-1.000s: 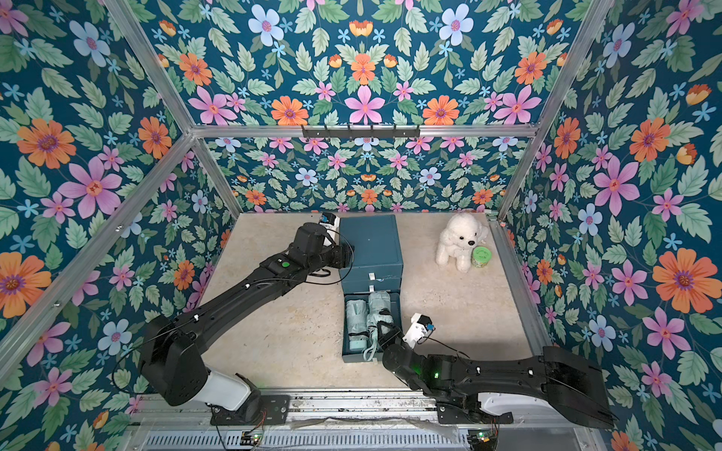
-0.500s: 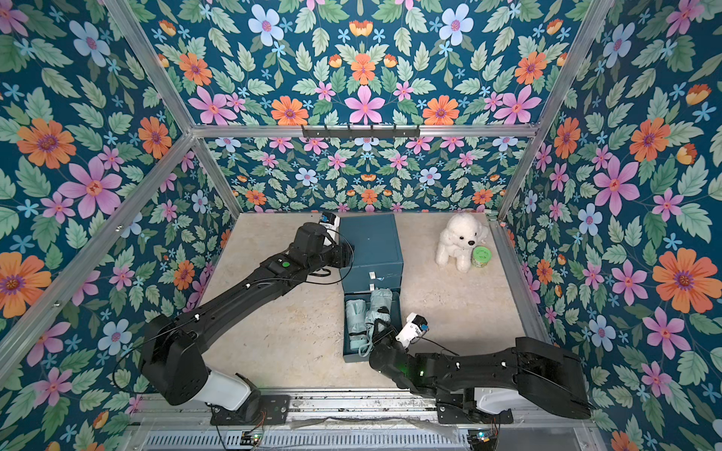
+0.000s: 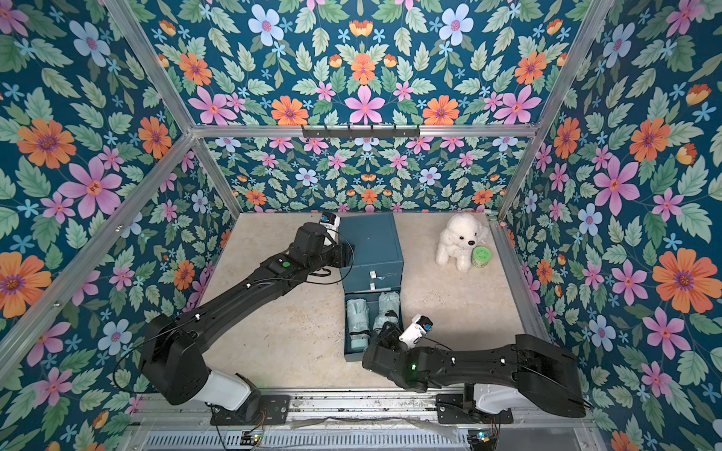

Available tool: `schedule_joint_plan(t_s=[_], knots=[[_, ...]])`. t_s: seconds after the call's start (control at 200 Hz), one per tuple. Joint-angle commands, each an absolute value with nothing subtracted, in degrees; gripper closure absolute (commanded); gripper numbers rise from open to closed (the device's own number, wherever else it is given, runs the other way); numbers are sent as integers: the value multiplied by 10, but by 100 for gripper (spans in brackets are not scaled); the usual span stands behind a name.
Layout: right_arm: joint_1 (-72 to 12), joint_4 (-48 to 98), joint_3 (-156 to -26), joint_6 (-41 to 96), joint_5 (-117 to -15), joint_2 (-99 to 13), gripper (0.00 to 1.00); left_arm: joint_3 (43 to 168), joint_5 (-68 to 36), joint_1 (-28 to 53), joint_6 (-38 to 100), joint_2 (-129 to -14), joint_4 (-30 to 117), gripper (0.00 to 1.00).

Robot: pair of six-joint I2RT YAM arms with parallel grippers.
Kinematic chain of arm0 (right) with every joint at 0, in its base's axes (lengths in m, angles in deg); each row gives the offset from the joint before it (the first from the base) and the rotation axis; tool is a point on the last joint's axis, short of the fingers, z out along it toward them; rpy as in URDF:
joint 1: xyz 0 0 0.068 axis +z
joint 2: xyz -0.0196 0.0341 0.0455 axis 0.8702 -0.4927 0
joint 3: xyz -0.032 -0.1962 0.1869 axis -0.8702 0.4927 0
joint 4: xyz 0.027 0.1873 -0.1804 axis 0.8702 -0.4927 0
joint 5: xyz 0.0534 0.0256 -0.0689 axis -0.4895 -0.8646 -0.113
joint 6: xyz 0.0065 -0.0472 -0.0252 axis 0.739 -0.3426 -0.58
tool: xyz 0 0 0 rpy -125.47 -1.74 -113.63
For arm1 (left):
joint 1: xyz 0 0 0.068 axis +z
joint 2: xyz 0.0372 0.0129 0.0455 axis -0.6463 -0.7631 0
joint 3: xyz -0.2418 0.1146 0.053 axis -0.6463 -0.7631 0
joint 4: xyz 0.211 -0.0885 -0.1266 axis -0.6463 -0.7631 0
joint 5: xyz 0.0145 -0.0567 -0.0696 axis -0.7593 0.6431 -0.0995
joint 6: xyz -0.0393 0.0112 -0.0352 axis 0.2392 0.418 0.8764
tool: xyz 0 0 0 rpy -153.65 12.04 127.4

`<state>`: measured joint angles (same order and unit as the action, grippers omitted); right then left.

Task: Place the umbrella in the drawer by color
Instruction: Place the umbrella in the drawer.

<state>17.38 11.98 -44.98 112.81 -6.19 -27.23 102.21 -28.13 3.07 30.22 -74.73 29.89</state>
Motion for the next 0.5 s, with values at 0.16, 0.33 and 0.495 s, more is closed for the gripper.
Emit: schedule_joint_plan(t_s=[0.16,0.33,0.495], knots=[[174,-20,-477,1040,-82,-210,35,1023,-273,30,287,-762,221,31],[174,-48,-514,948,-80,-179,38,1023,-282,30,287,-767,218,30],[60,-85,-522,793,-191,-142,47,1024,-283,30,292,-773,216,29]])
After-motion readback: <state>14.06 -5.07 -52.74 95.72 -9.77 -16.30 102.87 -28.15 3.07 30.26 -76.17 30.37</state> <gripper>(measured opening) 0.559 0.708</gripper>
